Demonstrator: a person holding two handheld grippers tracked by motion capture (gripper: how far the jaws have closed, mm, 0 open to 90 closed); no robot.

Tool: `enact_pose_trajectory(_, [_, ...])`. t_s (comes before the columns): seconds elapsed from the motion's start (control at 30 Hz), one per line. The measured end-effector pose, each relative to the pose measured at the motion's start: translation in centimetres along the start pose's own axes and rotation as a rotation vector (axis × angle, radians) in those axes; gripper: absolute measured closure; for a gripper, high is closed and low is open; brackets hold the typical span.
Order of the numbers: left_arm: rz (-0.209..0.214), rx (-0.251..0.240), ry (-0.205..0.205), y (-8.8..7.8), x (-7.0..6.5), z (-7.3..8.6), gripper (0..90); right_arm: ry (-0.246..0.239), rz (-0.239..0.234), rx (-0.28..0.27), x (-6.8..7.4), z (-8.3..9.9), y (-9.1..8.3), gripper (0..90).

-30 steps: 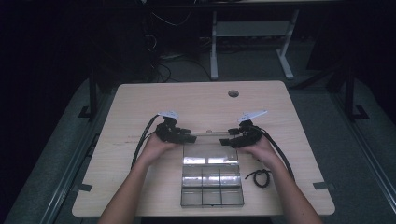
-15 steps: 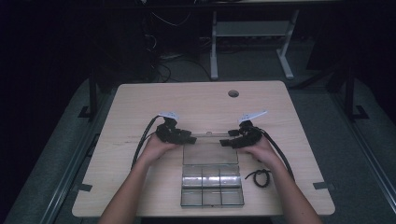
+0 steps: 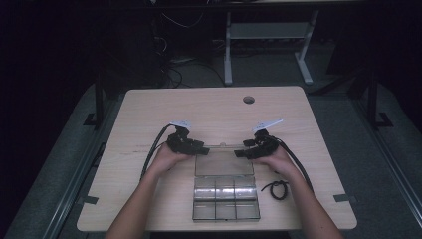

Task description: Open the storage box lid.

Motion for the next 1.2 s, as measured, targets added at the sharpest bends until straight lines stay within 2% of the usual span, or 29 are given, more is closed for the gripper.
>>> enact_pose_trajectory(0.77, [-0.004,0.022,-0.005,0.5,0.1,0.4,45.6,-0.005,0.009,0.034,-0.1,0.4,0.6,30.6])
enact_pose_trajectory(0.97, [-0.019,0.018,0.000,0.2,0.2,0.3,45.6,-0.009,0.017,-0.005,-0.1,0.0,-0.1,31.5])
enact_pose_trajectory(1.2, [-0.049,0.022,0.024,-0.1,-0.5,0.2,45.3,-0.013,0.039,-0.008,0.1,0.1,-0.9,31.5])
Point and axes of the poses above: each handheld gripper's, and its own axes: y roughly forward along the jaws, z roughly out of its underside, x roughly to its left, the point moved 6 cm from there along y, roughly forward along the jaws, and after that the axes turned 8 degrees about x, right-handed, at the moved point
